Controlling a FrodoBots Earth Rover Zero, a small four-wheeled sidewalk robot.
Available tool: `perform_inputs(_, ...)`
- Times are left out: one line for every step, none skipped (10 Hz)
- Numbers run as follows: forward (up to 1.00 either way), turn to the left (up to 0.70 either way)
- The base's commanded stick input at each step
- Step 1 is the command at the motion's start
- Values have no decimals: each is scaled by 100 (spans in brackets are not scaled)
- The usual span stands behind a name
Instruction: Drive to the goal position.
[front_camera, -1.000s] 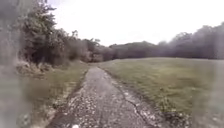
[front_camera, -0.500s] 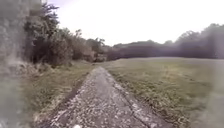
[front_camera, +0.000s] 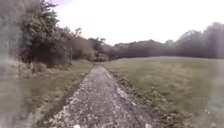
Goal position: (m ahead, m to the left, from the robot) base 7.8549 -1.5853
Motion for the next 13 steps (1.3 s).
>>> perform_inputs(100,0)
perform_inputs(100,0)
perform_inputs(100,0)
perform_inputs(100,0)
perform_inputs(100,0)
perform_inputs(100,0)
perform_inputs(100,0)
perform_inputs(100,25)
perform_inputs(100,40)
perform_inputs(100,40)
perform_inputs(100,40)
perform_inputs(100,33)
perform_inputs(100,15)
